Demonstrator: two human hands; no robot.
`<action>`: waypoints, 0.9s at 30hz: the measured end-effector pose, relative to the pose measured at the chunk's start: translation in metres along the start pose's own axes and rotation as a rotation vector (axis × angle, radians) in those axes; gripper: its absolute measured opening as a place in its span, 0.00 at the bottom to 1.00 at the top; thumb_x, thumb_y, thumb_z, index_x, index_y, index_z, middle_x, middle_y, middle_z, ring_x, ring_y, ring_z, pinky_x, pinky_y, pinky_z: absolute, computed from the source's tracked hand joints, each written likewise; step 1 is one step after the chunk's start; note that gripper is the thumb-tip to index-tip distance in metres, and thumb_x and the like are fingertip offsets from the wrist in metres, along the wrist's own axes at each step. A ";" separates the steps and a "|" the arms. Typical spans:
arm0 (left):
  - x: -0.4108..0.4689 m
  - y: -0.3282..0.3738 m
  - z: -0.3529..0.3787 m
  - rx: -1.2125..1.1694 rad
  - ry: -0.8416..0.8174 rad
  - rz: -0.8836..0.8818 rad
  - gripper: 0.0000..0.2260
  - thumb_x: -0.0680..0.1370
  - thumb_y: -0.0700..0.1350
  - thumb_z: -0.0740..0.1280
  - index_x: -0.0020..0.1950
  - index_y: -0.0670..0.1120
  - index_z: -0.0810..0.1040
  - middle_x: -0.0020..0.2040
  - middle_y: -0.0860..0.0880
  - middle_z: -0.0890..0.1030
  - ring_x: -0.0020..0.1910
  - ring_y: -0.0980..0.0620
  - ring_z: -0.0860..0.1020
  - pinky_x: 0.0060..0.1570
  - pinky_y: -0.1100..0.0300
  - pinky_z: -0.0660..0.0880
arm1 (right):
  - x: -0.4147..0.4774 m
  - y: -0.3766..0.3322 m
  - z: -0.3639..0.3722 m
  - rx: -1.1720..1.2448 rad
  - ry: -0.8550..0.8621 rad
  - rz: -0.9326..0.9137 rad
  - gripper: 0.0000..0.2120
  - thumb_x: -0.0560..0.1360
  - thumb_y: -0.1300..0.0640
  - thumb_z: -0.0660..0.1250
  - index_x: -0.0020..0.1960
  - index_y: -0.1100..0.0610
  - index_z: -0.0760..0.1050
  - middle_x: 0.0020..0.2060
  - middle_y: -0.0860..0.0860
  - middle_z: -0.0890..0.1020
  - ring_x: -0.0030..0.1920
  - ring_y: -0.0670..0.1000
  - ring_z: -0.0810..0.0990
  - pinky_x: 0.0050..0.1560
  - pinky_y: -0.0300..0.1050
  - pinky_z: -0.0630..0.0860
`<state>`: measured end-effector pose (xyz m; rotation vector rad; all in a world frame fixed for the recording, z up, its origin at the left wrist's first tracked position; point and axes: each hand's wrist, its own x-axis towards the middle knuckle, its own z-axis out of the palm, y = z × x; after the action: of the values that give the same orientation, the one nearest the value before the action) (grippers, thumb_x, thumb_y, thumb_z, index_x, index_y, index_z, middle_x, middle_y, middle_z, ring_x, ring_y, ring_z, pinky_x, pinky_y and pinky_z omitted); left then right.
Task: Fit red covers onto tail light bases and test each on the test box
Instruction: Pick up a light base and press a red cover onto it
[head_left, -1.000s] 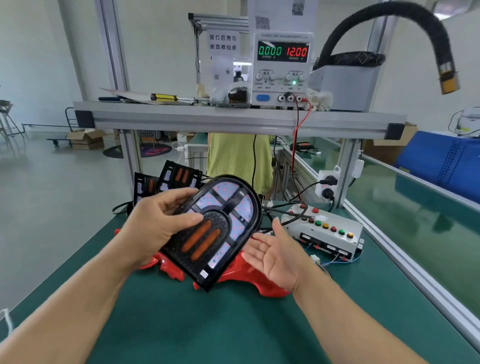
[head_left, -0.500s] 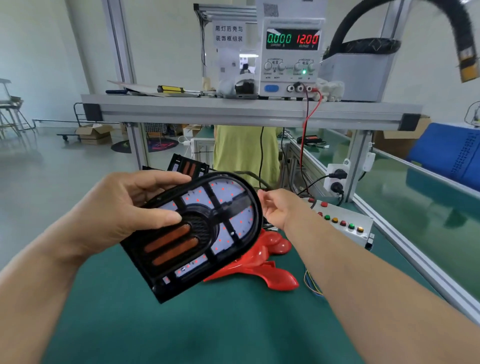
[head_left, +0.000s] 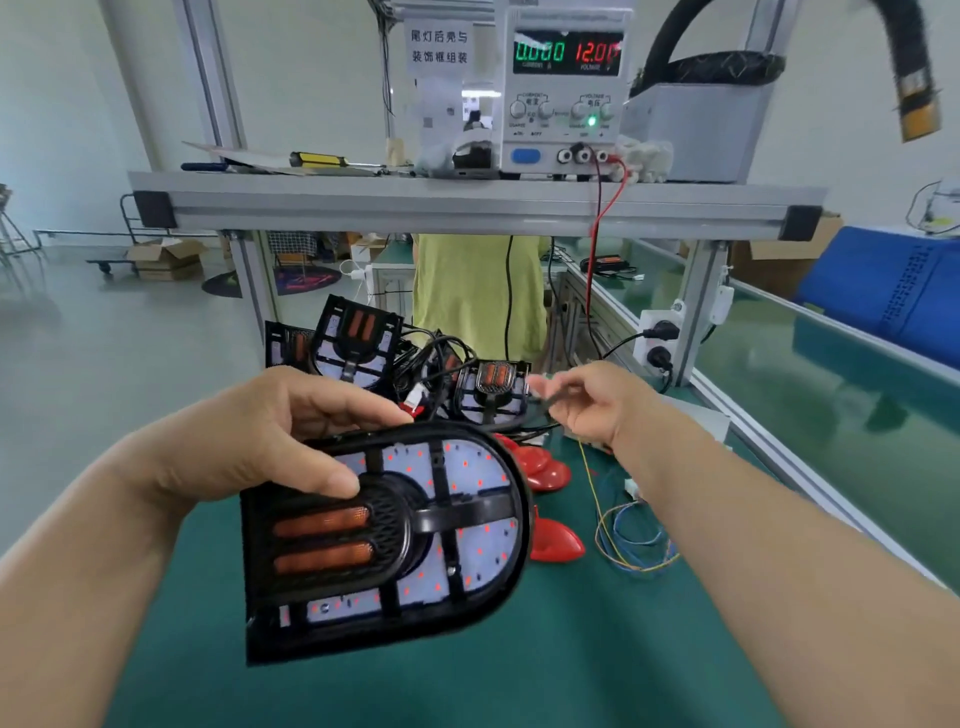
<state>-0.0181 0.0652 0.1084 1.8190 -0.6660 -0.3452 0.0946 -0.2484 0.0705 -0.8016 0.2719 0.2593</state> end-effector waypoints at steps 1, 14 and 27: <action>0.005 -0.002 0.001 -0.014 0.000 -0.007 0.27 0.61 0.42 0.79 0.60 0.50 0.83 0.57 0.42 0.84 0.56 0.44 0.83 0.51 0.59 0.79 | -0.004 -0.002 -0.001 -0.165 0.014 -0.004 0.15 0.79 0.74 0.50 0.61 0.65 0.67 0.46 0.60 0.80 0.27 0.46 0.76 0.22 0.33 0.71; 0.078 -0.039 0.045 -0.199 -0.068 -0.143 0.23 0.66 0.32 0.71 0.61 0.41 0.82 0.57 0.36 0.83 0.50 0.43 0.83 0.48 0.53 0.81 | -0.078 -0.007 -0.037 -1.894 -0.292 -0.156 0.17 0.79 0.40 0.58 0.37 0.45 0.75 0.32 0.41 0.76 0.33 0.44 0.71 0.32 0.31 0.67; 0.100 -0.074 0.096 0.064 -0.259 -0.322 0.22 0.64 0.41 0.77 0.58 0.48 0.84 0.54 0.45 0.85 0.51 0.46 0.81 0.60 0.44 0.76 | -0.085 0.037 -0.108 -1.603 -0.256 -0.065 0.28 0.61 0.23 0.65 0.46 0.43 0.84 0.39 0.39 0.80 0.39 0.38 0.74 0.46 0.38 0.69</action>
<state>0.0303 -0.0514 0.0145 1.9632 -0.5628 -0.7924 -0.0123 -0.3139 0.0025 -2.3261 -0.2935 0.5114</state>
